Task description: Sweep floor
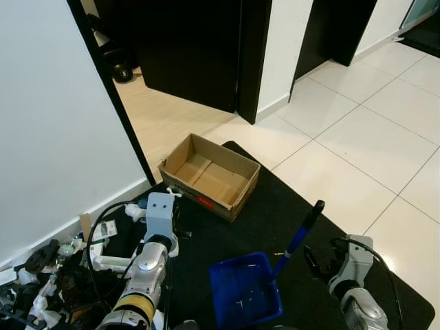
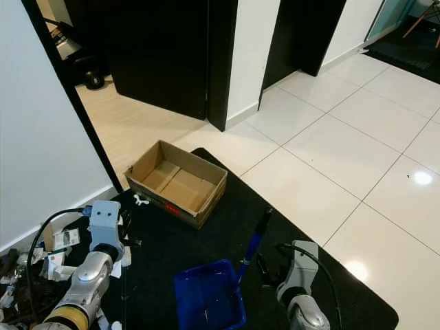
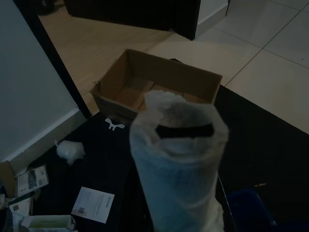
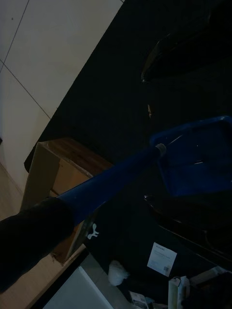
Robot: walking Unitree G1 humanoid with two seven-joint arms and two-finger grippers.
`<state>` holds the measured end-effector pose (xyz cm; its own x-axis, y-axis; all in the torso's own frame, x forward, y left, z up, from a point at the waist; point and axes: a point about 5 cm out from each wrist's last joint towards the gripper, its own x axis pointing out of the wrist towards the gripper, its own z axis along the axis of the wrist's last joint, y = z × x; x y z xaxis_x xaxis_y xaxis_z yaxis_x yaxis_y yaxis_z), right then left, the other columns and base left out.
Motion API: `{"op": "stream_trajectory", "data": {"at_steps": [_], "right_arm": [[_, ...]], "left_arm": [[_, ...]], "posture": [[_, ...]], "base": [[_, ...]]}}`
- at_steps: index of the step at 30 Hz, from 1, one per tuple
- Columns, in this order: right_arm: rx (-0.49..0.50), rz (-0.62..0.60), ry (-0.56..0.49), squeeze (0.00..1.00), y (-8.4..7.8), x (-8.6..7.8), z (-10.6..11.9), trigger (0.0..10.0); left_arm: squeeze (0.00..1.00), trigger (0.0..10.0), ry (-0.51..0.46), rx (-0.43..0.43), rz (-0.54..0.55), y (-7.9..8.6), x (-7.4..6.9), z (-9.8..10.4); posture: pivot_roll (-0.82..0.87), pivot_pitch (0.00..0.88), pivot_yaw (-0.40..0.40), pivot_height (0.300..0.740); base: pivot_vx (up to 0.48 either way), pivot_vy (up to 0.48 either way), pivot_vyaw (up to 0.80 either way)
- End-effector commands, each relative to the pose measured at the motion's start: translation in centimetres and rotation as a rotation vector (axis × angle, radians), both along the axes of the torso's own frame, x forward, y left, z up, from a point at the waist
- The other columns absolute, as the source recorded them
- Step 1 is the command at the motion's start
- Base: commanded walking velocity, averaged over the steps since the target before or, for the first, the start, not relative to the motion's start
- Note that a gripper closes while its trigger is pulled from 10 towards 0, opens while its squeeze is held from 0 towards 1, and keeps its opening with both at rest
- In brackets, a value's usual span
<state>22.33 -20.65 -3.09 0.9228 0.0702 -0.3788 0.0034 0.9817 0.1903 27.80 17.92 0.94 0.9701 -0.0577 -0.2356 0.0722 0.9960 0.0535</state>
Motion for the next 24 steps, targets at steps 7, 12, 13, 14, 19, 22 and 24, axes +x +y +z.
{"op": "stream_trajectory", "data": {"at_steps": [7, 12, 13, 14, 19, 22, 24], "right_arm": [[0.004, -0.017, 0.011, 0.0, -0.38, -0.24, -0.12, 10.0], [0.004, -0.017, 0.011, 0.0, -0.37, -0.24, -0.12, 10.0], [0.004, -0.017, 0.011, 0.0, -0.37, -0.24, -0.12, 10.0], [0.004, -0.017, 0.01, 0.0, -0.37, -0.25, -0.12, 10.0], [0.004, -0.016, 0.011, 0.0, -0.37, -0.26, -0.12, 10.0], [0.004, -0.017, 0.01, 0.0, -0.38, -0.26, -0.12, 10.0], [0.004, -0.017, 0.01, 0.0, -0.39, -0.26, -0.12, 10.0]], "left_arm": [[0.0, 10.0, 0.219, -0.01, 0.049, 0.42, -3.35, -3.86], [0.0, 10.0, 0.22, -0.01, 0.049, 0.43, -3.35, -3.87], [0.0, 10.0, 0.22, -0.01, 0.049, 0.43, -3.35, -3.87], [0.0, 10.0, 0.22, -0.01, 0.049, 0.42, -3.35, -3.87], [0.0, 10.0, 0.218, -0.01, 0.049, 0.41, -3.36, -3.86], [0.0, 10.0, 0.218, -0.01, 0.05, 0.39, -3.37, -3.86], [0.0, 10.0, 0.219, -0.01, 0.05, 0.39, -3.37, -3.87]], "posture": [[0.03, 0.103, -0.033, 0.74], [0.03, 0.103, -0.032, 0.74], [0.03, 0.103, -0.032, 0.74], [0.03, 0.103, -0.032, 0.74], [0.03, 0.104, -0.033, 0.74], [0.03, 0.104, -0.033, 0.74], [0.03, 0.104, -0.034, 0.74]], "base": [[0.0, 0.0, 0.0], [0.0, 0.0, 0.0], [0.0, 0.0, 0.0], [0.0, 0.0, 0.0], [0.0, 0.0, 0.0], [0.0, 0.0, 0.0], [0.0, 0.0, 0.0]]}}
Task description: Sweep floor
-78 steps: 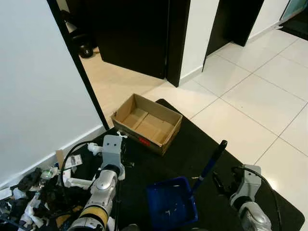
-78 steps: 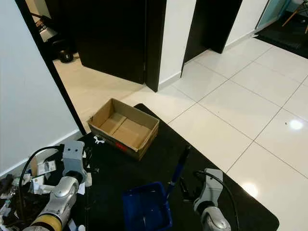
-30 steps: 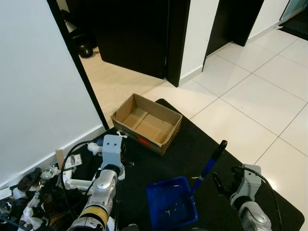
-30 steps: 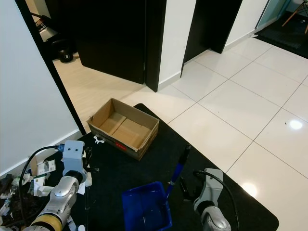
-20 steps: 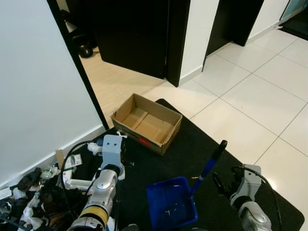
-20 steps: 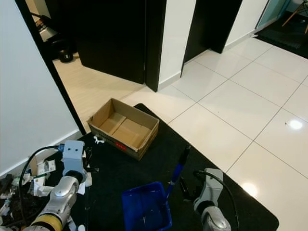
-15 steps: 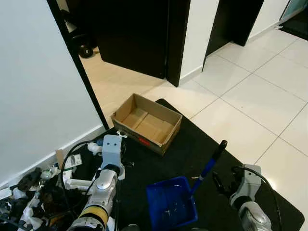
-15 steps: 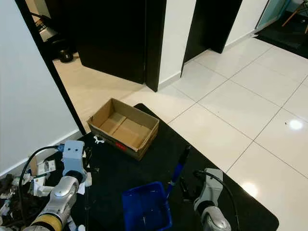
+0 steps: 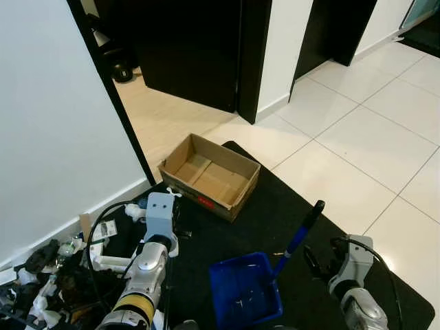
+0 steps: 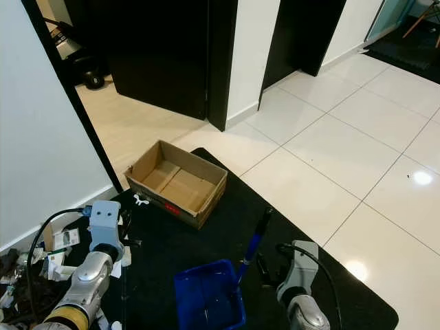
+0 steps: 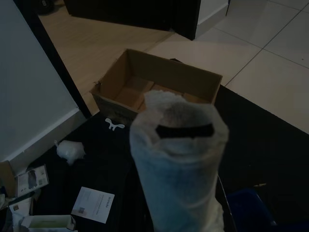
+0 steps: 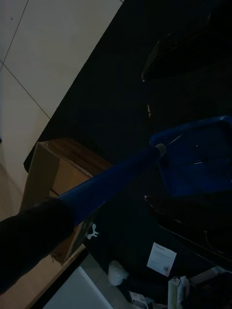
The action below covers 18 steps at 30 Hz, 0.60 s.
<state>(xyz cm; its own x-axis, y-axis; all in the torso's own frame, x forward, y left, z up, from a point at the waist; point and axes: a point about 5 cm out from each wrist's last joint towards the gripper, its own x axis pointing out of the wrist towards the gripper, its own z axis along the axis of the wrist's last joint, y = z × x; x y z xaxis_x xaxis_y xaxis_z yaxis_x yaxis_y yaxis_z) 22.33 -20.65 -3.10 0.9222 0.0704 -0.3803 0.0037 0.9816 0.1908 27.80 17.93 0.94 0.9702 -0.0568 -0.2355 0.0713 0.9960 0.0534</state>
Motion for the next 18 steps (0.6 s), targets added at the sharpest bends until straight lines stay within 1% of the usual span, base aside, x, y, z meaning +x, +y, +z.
{"op": "stream_trajectory", "data": {"at_steps": [1, 18], "right_arm": [[0.004, -0.016, 0.008, 0.0, -0.39, -0.26, -0.11, 10.0], [0.004, -0.017, 0.009, 0.0, -0.39, -0.24, -0.1, 10.0]], "left_arm": [[0.0, 10.0, 0.219, -0.011, 0.049, 0.39, -3.37, -3.87], [0.0, 10.0, 0.219, -0.011, 0.049, 0.39, -3.35, -3.86]], "posture": [[0.03, 0.104, -0.033, 0.74], [0.03, 0.104, -0.034, 0.74]], "base": [[0.0, 0.0, 0.0], [0.0, 0.0, 0.0]]}}
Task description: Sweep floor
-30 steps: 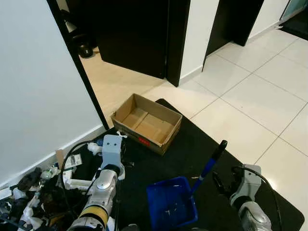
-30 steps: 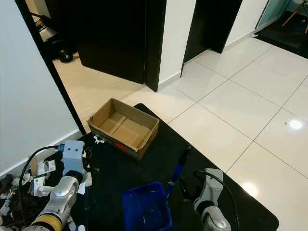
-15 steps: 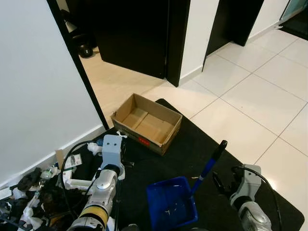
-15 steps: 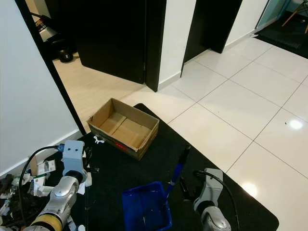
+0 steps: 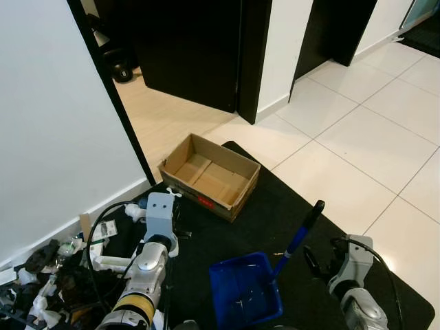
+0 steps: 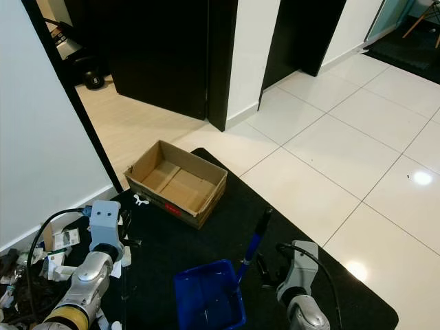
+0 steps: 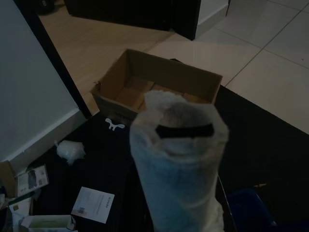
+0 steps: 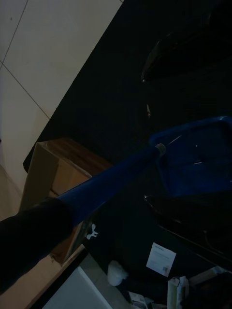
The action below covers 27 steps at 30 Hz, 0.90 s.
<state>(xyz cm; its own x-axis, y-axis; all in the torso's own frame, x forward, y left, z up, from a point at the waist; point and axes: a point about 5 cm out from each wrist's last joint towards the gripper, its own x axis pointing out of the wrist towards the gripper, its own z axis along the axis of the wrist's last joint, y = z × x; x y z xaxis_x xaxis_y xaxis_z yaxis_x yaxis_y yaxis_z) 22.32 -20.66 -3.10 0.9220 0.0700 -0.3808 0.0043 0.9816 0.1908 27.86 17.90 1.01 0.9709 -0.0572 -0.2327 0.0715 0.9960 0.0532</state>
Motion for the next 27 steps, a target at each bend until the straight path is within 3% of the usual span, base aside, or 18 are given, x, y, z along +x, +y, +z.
{"op": "stream_trajectory", "data": {"at_steps": [1, 27], "right_arm": [[0.004, -0.016, 0.008, 0.0, -0.37, -0.23, -0.1, 10.0], [0.003, -0.016, 0.008, 0.0, -0.41, -0.22, -0.08, 10.0]], "left_arm": [[0.0, 10.0, 0.222, -0.011, 0.05, 0.42, -3.4, -3.92], [0.0, 10.0, 0.224, -0.011, 0.051, 0.42, -3.42, -3.96]], "posture": [[0.03, 0.104, -0.034, 0.74], [0.03, 0.101, -0.035, 0.74]], "base": [[0.0, 0.0, 0.0], [0.0, 0.0, 0.0]]}}
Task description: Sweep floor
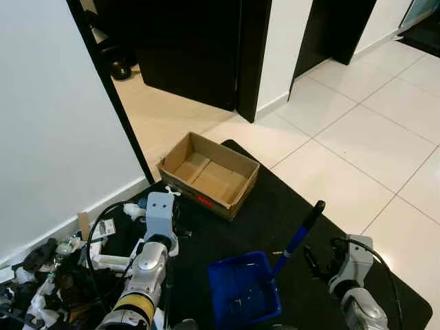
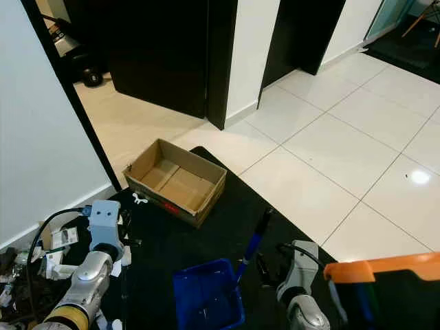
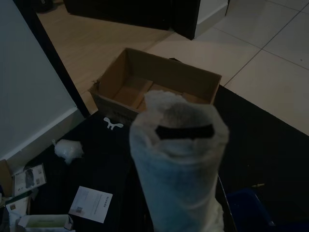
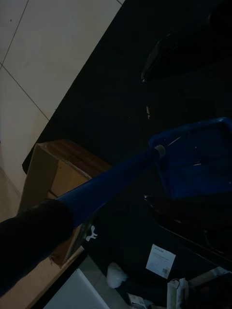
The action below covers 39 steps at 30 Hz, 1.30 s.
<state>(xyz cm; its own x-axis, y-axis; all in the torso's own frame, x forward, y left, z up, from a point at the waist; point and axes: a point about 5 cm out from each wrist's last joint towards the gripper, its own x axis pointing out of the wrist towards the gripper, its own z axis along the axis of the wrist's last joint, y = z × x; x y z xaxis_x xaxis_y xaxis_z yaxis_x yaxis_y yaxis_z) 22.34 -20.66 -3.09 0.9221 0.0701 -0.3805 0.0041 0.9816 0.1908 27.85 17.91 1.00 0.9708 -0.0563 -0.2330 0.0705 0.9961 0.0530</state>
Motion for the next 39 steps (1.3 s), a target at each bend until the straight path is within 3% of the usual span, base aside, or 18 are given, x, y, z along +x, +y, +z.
{"op": "stream_trajectory", "data": {"at_steps": [1, 26, 39], "right_arm": [[0.003, -0.016, 0.008, 0.0, -0.4, -0.24, -0.09, 10.0], [0.01, -0.011, 0.017, 0.0, -0.3, -0.45, -0.31, 10.0], [0.005, -0.047, 0.025, 0.0, -0.45, -0.24, -0.29, 10.0]], "left_arm": [[0.0, 10.0, 0.224, -0.011, 0.05, 0.41, -3.41, -3.95], [0.0, 10.0, 0.226, -0.021, 0.042, 0.37, -3.58, -4.06], [0.0, 10.0, 0.231, -0.011, 0.039, 0.38, -3.38, -3.99]], "posture": [[0.03, 0.101, -0.035, 0.74], [0.04, 0.088, -0.037, 0.74], [0.03, 0.131, -0.038, 0.74]], "base": [[0.0, 0.0, 0.0], [0.0, 0.0, 0.0], [0.0, 0.0, 0.0]]}}
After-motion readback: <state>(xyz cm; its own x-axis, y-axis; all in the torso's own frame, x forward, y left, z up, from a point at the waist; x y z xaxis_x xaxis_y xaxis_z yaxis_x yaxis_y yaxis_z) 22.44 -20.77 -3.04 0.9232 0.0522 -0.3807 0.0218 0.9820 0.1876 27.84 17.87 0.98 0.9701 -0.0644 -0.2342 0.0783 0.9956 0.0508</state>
